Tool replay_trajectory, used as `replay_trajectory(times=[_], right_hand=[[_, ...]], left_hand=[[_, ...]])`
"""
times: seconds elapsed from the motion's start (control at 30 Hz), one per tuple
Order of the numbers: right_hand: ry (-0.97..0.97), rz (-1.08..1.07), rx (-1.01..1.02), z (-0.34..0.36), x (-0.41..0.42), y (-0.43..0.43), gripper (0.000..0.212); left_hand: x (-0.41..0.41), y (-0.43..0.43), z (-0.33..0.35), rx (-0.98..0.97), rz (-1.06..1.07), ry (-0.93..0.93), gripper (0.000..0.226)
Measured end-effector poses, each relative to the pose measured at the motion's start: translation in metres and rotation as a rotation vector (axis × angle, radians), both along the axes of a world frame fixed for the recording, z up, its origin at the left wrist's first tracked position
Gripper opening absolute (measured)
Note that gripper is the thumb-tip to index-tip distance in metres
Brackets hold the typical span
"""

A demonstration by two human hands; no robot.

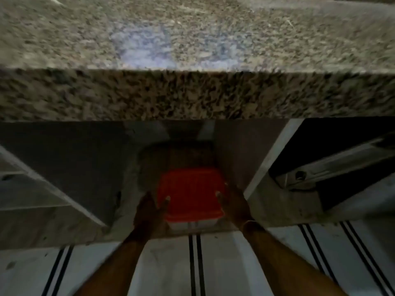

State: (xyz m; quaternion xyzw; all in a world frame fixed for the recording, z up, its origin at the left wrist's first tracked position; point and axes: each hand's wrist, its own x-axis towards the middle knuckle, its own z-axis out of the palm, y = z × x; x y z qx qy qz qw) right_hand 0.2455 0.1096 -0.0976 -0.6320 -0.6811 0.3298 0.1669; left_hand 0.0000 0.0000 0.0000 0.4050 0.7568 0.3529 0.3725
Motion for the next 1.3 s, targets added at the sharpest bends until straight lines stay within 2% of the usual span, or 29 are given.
replay_trajectory(times=[0.03,0.1,0.17,0.23,0.33,0.37,0.4,0.5,0.57,0.63,0.7,0.8,0.97,1.03,1.07,1.17,1.3], right_hand=[[0.022,0.009,-0.001,-0.021,-0.001,0.012,0.087],[0.037,0.03,-0.045,-0.031,-0.008,0.027,0.067],[0.052,0.014,-0.116,-0.04,-0.013,0.041,0.048],[0.078,-0.018,-0.207,-0.058,-0.014,0.05,0.039],[0.123,-0.089,-0.293,-0.074,-0.012,0.058,0.055],[0.141,-0.117,-0.31,-0.079,-0.011,0.06,0.056],[0.169,-0.159,-0.328,-0.07,-0.013,0.054,0.054],[0.324,-0.276,-0.385,-0.052,-0.011,0.033,0.057],[0.362,-0.299,-0.384,-0.028,-0.011,0.013,0.062],[0.396,-0.308,-0.363,0.005,-0.01,-0.01,0.063],[0.414,-0.321,-0.314,0.042,-0.008,-0.033,0.065],[0.424,-0.375,-0.307,0.106,0.0,-0.071,0.067],[0.447,-0.38,-0.275,0.249,0.018,-0.147,0.053],[0.42,-0.397,-0.212,0.317,0.022,-0.173,0.046],[0.406,-0.408,-0.196,0.35,0.025,-0.186,0.045],[0.375,-0.424,-0.125,0.442,0.03,-0.211,0.05],[0.377,-0.453,-0.045,0.552,0.034,-0.23,0.044]], left_hand=[[-0.001,0.009,-0.018,-0.014,0.024,-0.041,0.068],[-0.009,0.03,-0.051,-0.113,0.05,-0.108,0.076],[-0.024,0.051,-0.089,-0.203,0.023,-0.171,0.084],[-0.041,0.064,-0.127,-0.294,-0.082,-0.177,0.09],[-0.057,0.074,-0.163,-0.312,-0.058,-0.106,0.057],[-0.06,0.074,-0.17,-0.313,-0.033,-0.089,0.053],[-0.059,0.071,-0.167,-0.319,-0.027,-0.073,0.055],[-0.053,0.045,-0.144,-0.289,0.03,-0.147,0.081],[-0.048,0.02,-0.115,-0.23,0.059,-0.214,0.08],[-0.046,-0.002,-0.083,-0.188,0.025,-0.282,0.088],[-0.045,-0.02,-0.052,-0.211,0.022,-0.285,0.087],[-0.039,-0.051,0.015,-0.274,0.057,-0.248,0.06],[-0.023,-0.116,0.167,-0.232,0.168,-0.263,0.021],[-0.021,-0.136,0.231,-0.197,0.154,-0.256,0.017],[-0.02,-0.148,0.263,-0.185,0.14,-0.254,0.019],[-0.02,-0.168,0.352,-0.141,0.12,-0.206,0.045],[-0.032,-0.183,0.46,-0.071,0.053,-0.201,0.065]])
